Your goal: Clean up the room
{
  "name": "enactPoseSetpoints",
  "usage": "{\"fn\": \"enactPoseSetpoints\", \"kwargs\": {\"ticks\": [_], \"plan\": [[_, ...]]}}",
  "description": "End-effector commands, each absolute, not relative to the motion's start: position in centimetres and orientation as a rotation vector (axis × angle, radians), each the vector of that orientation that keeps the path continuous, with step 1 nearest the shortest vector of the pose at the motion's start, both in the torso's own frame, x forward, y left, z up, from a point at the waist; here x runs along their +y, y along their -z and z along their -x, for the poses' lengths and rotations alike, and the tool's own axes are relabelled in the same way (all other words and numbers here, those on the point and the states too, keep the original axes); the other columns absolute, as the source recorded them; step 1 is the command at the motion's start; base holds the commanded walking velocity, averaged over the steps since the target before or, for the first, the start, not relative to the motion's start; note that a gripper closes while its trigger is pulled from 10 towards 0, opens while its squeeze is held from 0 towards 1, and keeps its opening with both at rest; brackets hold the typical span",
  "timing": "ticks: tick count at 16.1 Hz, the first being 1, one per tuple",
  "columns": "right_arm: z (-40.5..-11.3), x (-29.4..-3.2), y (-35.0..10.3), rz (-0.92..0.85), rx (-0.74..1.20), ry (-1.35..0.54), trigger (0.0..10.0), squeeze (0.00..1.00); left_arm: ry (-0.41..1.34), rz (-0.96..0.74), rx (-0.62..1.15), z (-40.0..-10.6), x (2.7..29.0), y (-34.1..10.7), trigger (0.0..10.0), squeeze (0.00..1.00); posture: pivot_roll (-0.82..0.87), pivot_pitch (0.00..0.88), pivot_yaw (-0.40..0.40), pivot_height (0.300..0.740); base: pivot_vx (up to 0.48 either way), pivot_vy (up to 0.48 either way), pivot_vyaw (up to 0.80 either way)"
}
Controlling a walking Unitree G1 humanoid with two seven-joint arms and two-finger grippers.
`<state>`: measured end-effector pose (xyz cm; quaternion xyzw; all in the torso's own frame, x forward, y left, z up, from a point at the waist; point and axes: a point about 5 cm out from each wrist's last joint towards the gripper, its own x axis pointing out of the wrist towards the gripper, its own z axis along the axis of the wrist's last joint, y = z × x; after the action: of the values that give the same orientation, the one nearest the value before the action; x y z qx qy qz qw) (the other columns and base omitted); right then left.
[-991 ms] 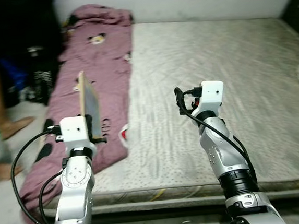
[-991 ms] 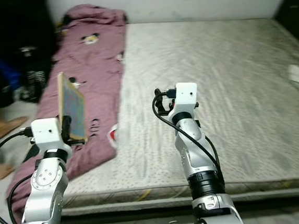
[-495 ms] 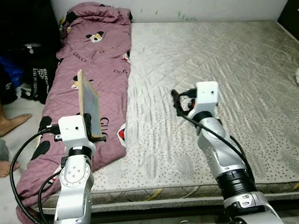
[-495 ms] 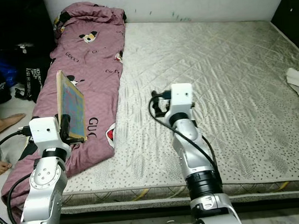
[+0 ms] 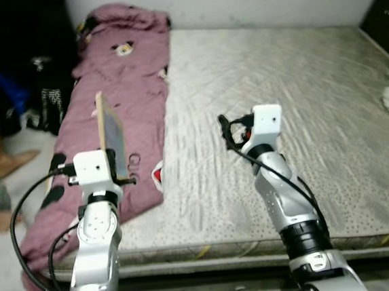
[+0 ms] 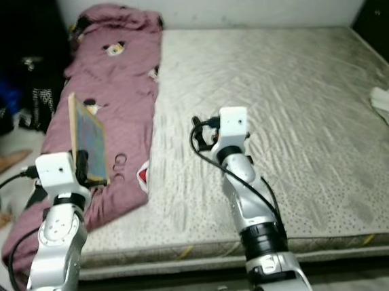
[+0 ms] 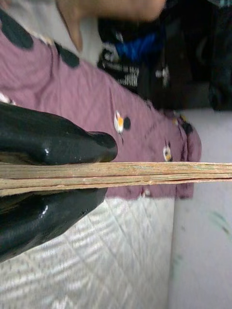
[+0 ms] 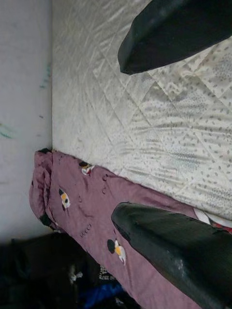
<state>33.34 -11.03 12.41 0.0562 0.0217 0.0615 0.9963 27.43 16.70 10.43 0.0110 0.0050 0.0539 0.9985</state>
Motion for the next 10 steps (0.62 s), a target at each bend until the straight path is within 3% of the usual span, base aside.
{"fn": "enactPoseSetpoints", "kwargs": {"ticks": [1, 3, 10], "plan": [[-33.35, -11.58, -12.73, -0.117, 0.034, -0.11, 10.0, 0.0, -0.09, -0.009, -0.044, -27.74, 16.46, -11.78, 10.0, 0.0, -0.07, 0.0, -0.027, 0.74, 0.0, 0.0, -0.8], [-33.42, -11.63, -12.85, -0.117, 0.029, -0.109, 10.0, 0.0, -0.077, -0.001, -0.046, -27.79, 16.4, -11.85, 10.0, 0.0, -0.07, 0.0, -0.027, 0.74, 0.0, 0.0, -0.8], [-33.54, -11.6, -13.02, -0.118, 0.019, -0.11, 10.0, 0.0, -0.059, 0.004, -0.045, -27.92, 16.21, -11.84, 10.0, 0.0, -0.07, 0.0, -0.026, 0.74, 0.0, -0.04, 0.0]]}}
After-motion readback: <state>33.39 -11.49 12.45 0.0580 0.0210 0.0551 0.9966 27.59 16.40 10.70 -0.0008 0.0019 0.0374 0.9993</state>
